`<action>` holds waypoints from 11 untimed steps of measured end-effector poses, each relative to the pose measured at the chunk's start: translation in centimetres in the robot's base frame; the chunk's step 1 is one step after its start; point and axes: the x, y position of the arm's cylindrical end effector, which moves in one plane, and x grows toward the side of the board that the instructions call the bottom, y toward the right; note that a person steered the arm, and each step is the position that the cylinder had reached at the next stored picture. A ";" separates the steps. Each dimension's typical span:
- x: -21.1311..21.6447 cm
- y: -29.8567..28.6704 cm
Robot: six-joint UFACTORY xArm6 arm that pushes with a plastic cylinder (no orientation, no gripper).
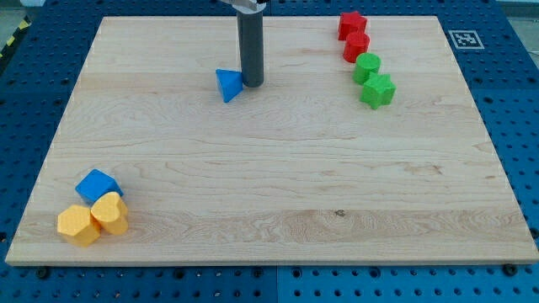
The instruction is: Push the blue triangle into the blue cube
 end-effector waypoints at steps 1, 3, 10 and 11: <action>-1.2 0.0; -1.0 -2.8; 10.4 -6.6; 12.7 -7.2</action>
